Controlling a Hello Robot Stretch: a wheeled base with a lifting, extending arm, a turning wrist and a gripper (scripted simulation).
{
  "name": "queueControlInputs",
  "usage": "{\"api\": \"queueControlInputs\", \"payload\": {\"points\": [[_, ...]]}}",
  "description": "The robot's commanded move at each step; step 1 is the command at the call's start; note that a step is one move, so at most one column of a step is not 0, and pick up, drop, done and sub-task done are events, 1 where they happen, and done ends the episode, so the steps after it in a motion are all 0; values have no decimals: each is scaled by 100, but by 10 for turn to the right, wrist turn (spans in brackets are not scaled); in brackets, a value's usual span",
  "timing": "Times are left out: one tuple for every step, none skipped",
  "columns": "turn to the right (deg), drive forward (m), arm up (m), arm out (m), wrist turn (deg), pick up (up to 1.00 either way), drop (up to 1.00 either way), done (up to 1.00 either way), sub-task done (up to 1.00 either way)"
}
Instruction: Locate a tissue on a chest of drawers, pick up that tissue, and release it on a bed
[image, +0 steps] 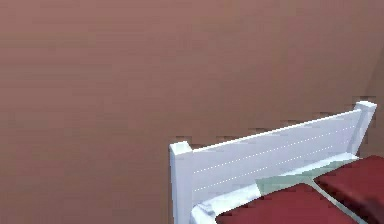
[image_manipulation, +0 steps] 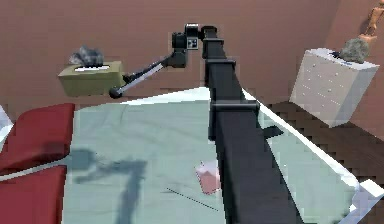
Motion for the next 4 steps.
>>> {"api": "queueControlInputs", "payload": {"points": [[0, 0, 0, 0, 450, 0, 0, 0, 0], [0, 0, 0, 0, 330, 0, 0, 0, 0], [0, 0, -26, 0, 0, 0, 0, 0, 0], [0, 0, -32, 0, 0, 0, 0, 0, 0]]}}
